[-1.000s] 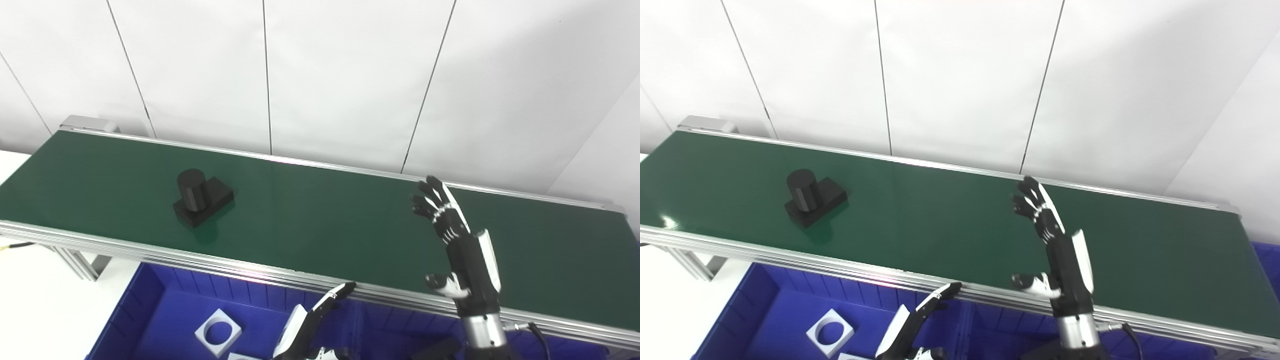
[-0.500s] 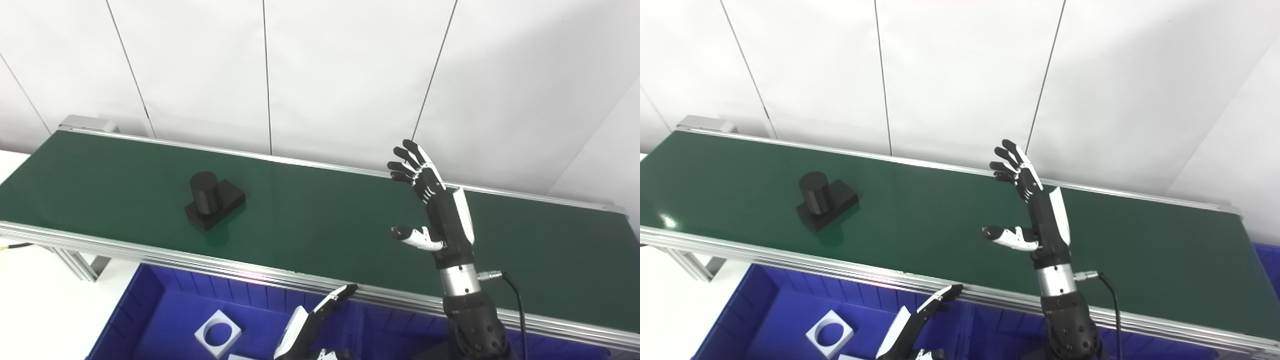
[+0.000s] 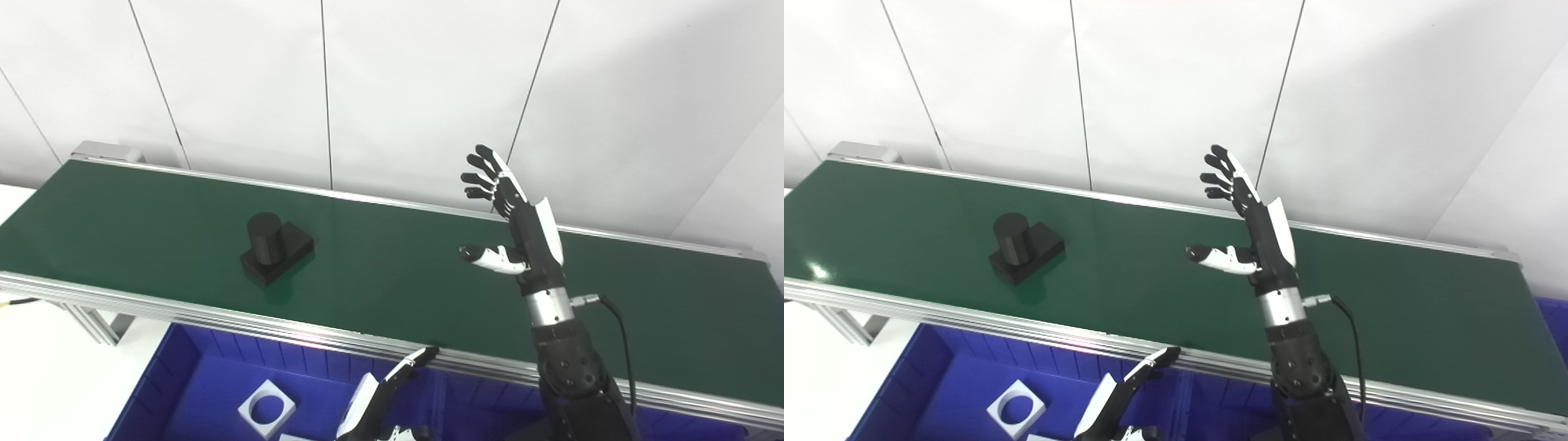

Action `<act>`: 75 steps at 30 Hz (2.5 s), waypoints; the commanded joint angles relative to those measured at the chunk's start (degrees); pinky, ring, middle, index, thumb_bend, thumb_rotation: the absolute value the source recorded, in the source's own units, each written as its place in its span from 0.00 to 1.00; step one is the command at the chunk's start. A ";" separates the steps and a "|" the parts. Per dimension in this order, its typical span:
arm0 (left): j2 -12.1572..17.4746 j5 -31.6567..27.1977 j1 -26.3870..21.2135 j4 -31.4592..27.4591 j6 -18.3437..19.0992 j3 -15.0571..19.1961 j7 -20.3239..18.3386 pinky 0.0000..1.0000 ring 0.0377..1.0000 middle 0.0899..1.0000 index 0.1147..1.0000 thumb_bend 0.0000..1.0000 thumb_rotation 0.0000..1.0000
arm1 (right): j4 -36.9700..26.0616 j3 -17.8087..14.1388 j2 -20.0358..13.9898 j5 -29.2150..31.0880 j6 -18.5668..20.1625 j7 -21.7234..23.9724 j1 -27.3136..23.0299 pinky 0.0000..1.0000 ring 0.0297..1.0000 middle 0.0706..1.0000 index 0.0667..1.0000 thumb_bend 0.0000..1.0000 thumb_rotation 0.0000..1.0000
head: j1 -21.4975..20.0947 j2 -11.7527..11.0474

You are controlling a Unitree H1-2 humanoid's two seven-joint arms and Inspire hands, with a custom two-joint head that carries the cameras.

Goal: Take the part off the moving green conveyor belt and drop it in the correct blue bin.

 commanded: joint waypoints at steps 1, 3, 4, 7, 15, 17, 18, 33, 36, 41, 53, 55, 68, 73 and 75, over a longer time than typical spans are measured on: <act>-0.52 0.21 -1.31 -1.32 -0.69 0.00 0.70 0.82 0.87 0.88 0.87 0.99 1.00 | 0.16 0.68 -0.11 -0.75 -2.09 -0.81 -3.15 0.72 0.81 0.92 0.94 1.00 0.70 | 0.09 0.03; -0.63 0.23 -1.15 -1.47 -0.69 0.17 0.60 0.82 0.87 0.87 0.86 0.99 1.00 | 1.52 1.34 -0.15 -1.66 -2.10 -0.94 -4.05 0.71 0.81 0.93 0.95 1.00 0.70 | 0.07 -0.02; -0.61 0.41 -1.14 -1.50 -0.69 0.12 0.70 0.82 0.87 0.87 0.86 0.99 1.00 | 2.44 1.48 0.09 -1.77 -2.09 -0.84 -4.63 0.71 0.81 0.93 0.95 1.00 0.70 | 0.00 -0.10; -0.59 0.50 -1.12 -1.53 -0.69 0.01 0.69 0.82 0.87 0.87 0.87 0.99 1.00 | 4.59 1.56 0.84 -2.24 -2.07 -0.78 -6.01 0.72 0.80 0.94 0.94 1.00 0.69 | -0.05 -0.15; -0.61 -0.06 -1.17 -1.70 -0.69 -0.24 0.42 0.83 0.87 0.89 0.89 0.97 0.99 | 10.03 2.76 3.05 -3.97 -2.05 -0.89 -10.24 0.70 0.80 0.94 0.95 0.96 0.64 | 0.36 -0.10; -0.48 -0.33 -1.05 -1.90 -0.69 -0.05 -0.01 0.83 0.88 0.89 0.91 0.98 0.99 | 11.53 3.42 3.35 -5.22 -2.04 -1.12 -11.39 0.70 0.80 0.95 0.95 0.96 0.63 | 0.45 -0.10; -0.43 -0.46 -1.02 -2.02 -0.69 0.00 -0.15 0.84 0.88 0.89 0.91 0.98 0.98 | 12.39 3.80 3.43 -6.02 -2.04 -1.41 -11.96 0.70 0.80 0.95 0.95 0.96 0.64 | 0.52 -0.06; -1.78 -1.64 -0.59 -1.58 -0.69 0.28 -0.96 0.82 0.88 0.89 0.91 0.90 0.93 | 28.67 7.06 5.30 -9.76 -2.08 -3.32 -18.78 0.68 0.82 0.95 0.95 1.00 0.58 | 2.32 -0.03; -1.99 -1.18 -0.37 -2.38 -0.69 0.30 -0.27 0.81 0.88 0.90 0.91 0.88 0.92 | 30.83 7.29 5.69 -9.58 -2.08 -3.56 -19.50 0.67 0.82 0.95 0.94 1.00 0.57 | 3.07 0.24; -2.09 -0.66 -0.23 -2.46 -0.69 0.12 0.64 0.80 0.86 0.89 0.91 0.89 0.92 | 34.02 7.73 6.45 -9.41 -2.09 -4.08 -20.09 0.69 0.83 0.94 0.95 1.00 0.57 | 3.24 0.33; -2.45 0.05 -0.02 -2.64 -0.69 -0.52 1.04 0.80 0.85 0.87 0.91 0.92 0.91 | 45.26 5.28 10.21 -9.40 -1.24 -7.09 -23.35 0.61 0.79 0.93 0.95 1.00 0.52 | 3.40 0.48; -2.50 0.23 -0.09 -2.64 -0.69 -0.68 1.31 0.81 0.85 0.87 0.91 0.92 0.91 | 46.50 5.53 10.35 -10.48 -0.51 -8.15 -23.66 0.61 0.79 0.93 0.95 1.00 0.51 | 3.43 0.56; -2.50 1.08 -0.99 -1.96 -0.69 -2.17 3.08 0.79 0.85 0.87 0.92 0.93 0.93 | 50.20 7.17 11.85 -14.48 2.75 -11.49 -24.28 0.56 0.73 0.85 0.89 1.00 0.46 | 3.10 0.45; -2.80 1.15 -1.02 -2.12 -0.69 -2.24 3.34 0.77 0.84 0.88 0.90 0.91 0.92 | 50.68 8.68 12.61 -16.20 2.68 -11.44 -24.86 0.56 0.71 0.83 0.87 1.00 0.46 | 2.99 0.52; -2.82 1.70 -1.17 -1.94 -0.69 -2.49 3.82 0.77 0.85 0.88 0.91 0.91 0.93 | 50.96 9.15 12.82 -16.71 2.81 -11.59 -25.00 0.56 0.72 0.83 0.86 1.00 0.46 | 3.05 0.54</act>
